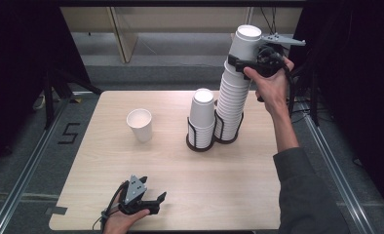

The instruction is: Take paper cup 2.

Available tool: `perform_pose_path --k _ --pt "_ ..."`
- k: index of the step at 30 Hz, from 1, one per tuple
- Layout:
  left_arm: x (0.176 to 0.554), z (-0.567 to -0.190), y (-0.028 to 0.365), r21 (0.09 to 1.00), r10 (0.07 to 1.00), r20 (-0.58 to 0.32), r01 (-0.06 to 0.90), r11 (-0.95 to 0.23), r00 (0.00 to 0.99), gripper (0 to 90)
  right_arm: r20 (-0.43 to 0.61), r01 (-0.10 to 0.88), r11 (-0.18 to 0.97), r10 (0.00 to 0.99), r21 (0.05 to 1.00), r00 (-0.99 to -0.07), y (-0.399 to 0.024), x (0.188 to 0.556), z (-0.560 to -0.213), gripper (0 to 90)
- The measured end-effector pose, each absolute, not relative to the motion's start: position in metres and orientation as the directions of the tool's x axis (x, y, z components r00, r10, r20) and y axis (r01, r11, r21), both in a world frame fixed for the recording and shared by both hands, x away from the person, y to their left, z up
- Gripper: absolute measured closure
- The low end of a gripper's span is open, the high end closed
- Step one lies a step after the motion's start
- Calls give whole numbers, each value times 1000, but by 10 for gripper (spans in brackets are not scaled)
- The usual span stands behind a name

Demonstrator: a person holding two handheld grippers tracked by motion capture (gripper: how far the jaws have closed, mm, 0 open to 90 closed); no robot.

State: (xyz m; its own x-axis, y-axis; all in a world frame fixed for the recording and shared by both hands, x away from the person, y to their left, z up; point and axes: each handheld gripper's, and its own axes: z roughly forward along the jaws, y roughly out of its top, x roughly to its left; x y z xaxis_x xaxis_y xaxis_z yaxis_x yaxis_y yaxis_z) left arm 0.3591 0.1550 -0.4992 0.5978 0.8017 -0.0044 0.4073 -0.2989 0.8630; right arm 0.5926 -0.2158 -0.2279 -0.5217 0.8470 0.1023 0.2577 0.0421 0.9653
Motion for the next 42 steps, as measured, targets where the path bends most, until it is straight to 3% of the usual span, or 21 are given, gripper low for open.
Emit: perform_pose_path --k 11,24,33,42 --pt "359 -499 155 863 798 -6 407 -301 603 145 91 181 4 854 983 -512 -223 578 -187 169" --pt "359 -500 153 861 793 -13 410 -302 609 145 91 133 -28 862 991 -498 -258 546 -163 170" --pt "359 -501 151 857 796 -16 418 -300 605 145 77 151 0 860 988 -504 -284 512 -181 172" --pt "360 -501 149 873 774 -40 399 -281 632 145 91 190 16 838 982 -538 -291 481 -228 172"
